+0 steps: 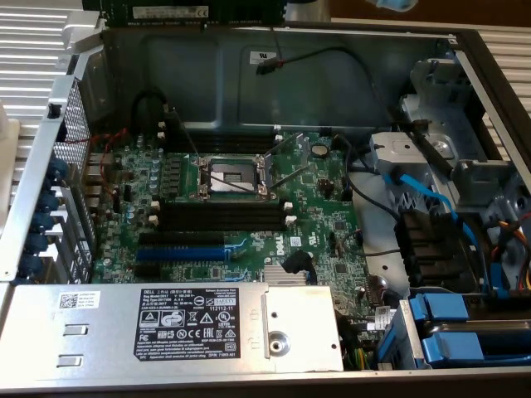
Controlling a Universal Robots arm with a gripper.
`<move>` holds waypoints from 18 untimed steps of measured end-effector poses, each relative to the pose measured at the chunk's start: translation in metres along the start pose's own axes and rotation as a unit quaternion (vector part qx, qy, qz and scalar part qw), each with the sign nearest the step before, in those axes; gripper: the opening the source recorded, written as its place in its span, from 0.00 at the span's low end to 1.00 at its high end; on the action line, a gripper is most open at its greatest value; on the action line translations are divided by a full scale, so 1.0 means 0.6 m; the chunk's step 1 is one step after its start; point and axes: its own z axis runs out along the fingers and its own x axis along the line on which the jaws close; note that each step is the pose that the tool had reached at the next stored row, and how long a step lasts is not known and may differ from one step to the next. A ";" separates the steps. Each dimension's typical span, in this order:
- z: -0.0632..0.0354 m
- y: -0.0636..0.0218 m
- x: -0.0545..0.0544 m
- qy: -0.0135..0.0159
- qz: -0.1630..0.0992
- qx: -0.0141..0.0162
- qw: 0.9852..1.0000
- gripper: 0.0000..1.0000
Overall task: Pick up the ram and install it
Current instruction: 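Pick up the ram and move it above insertion slot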
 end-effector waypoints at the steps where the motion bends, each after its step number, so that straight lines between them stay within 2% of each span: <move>1: 0.000 -0.001 -0.002 0.000 0.000 0.000 1.000 0.12; 8: 0.001 -0.006 -0.029 0.000 0.000 0.000 1.000 0.12; 13: 0.001 -0.018 -0.035 0.000 0.000 0.000 1.000 0.12; 18: 0.000 -0.019 -0.036 -0.001 0.014 0.001 1.000 0.12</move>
